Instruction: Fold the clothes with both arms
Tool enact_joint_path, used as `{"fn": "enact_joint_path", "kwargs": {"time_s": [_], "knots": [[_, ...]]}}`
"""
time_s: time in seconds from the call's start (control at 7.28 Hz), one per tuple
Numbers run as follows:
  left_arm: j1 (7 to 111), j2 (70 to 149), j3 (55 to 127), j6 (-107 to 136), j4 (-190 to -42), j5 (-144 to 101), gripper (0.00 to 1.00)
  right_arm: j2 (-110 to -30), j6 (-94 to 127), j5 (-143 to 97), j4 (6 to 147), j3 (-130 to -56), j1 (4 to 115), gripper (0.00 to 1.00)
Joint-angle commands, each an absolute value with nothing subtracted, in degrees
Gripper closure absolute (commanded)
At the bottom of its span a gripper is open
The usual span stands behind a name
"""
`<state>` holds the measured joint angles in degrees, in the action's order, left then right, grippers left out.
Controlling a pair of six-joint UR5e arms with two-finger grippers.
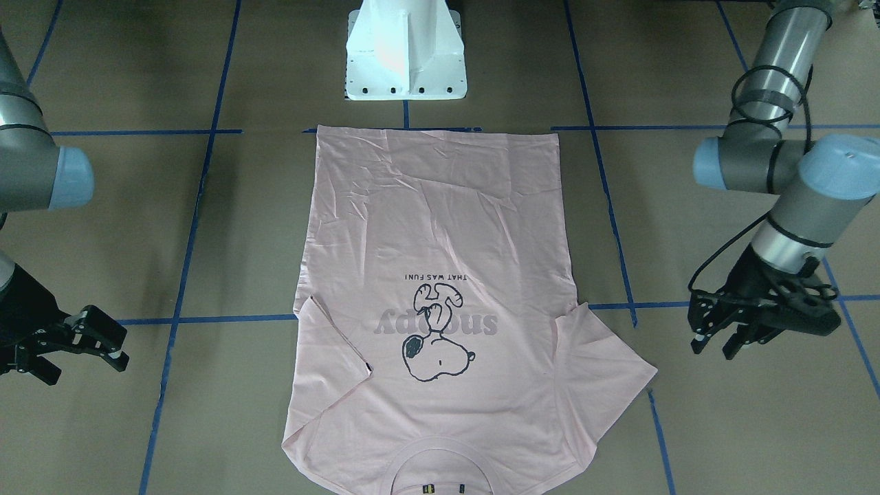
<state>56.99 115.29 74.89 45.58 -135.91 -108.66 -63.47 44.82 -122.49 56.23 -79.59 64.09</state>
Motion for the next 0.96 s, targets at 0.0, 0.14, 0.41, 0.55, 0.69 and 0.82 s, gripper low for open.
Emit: {"fn": "enact_joint_path", "kwargs": {"time_s": [0.0, 0.14, 0.41, 0.55, 0.69, 0.82], "knots": [[52.0, 118.1, 70.9, 51.8, -137.3, -103.1, 0.47, -63.9, 44.8, -122.5, 55.9, -79.8, 64.2, 0.0], [51.6, 118.4, 68.5, 51.9, -139.5, -102.7, 0.47, -63.9, 44.8, -122.3, 55.9, -79.8, 64.2, 0.0], [51.2, 119.9, 64.9, 51.9, -141.2, -101.2, 0.5, -63.8, 44.8, -122.3, 55.9, -79.8, 64.2, 0.0], [51.0, 120.1, 64.4, 52.0, -141.2, -101.1, 0.52, -63.8, 44.8, -122.3, 55.9, -79.8, 64.2, 0.0], [50.8, 120.2, 63.6, 52.8, -141.2, -101.1, 0.52, -63.9, 44.8, -122.3, 55.9, -79.8, 64.2, 0.0], [50.3, 120.8, 62.8, 52.9, -141.3, -101.1, 0.53, -63.8, 44.8, -122.3, 55.9, -79.8, 64.2, 0.0]]}}
